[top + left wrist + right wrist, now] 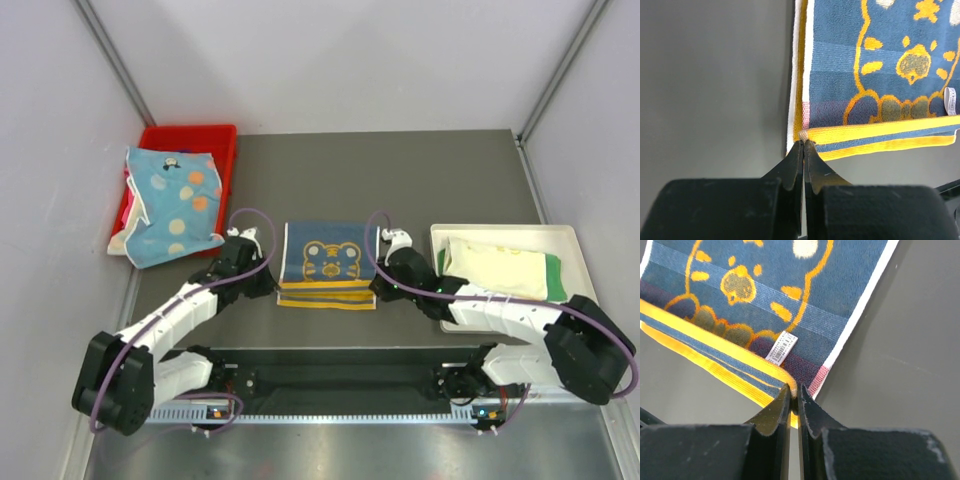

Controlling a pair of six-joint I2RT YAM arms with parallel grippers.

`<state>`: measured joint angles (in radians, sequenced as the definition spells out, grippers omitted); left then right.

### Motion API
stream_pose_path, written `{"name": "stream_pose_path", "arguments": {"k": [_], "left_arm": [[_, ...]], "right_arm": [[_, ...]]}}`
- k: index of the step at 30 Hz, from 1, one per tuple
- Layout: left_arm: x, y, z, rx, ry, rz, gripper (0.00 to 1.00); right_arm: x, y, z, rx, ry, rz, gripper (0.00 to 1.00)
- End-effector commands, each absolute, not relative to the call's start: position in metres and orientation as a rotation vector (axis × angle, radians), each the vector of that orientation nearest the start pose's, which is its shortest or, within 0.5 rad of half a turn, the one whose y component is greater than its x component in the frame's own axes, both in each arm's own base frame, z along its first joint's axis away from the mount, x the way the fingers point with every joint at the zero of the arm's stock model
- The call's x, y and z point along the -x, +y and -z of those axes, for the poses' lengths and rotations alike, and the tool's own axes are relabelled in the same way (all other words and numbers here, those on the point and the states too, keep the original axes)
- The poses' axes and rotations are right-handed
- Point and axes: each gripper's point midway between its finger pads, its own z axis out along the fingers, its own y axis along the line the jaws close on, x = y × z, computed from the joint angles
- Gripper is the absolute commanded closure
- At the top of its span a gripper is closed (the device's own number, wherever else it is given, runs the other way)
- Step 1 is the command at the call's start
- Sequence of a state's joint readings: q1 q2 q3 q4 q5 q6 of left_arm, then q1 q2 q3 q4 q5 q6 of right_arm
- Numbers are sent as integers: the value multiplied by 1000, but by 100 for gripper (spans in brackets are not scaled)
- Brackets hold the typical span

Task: Fold and stack the towels
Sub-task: Fold the towel

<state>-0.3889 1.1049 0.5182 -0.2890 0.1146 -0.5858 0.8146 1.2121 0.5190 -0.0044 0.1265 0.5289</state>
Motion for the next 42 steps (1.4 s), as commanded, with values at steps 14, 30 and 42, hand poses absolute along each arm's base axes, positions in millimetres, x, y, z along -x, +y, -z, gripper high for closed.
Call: {"name": "stream_pose_path", "arguments": {"k": [14,30,42], "left_arm": [[-235,-137,-61,244,2495,531,73],[-310,-154,-120,263,2384,495,66],[-423,-145,-71,96,2486,104,57]], "right_arm": [[-206,245,-68,292,2285,-641,73],[-250,240,-114,235,2261,-438,55],[-374,218,-82,118,2369,-202,51]]}}
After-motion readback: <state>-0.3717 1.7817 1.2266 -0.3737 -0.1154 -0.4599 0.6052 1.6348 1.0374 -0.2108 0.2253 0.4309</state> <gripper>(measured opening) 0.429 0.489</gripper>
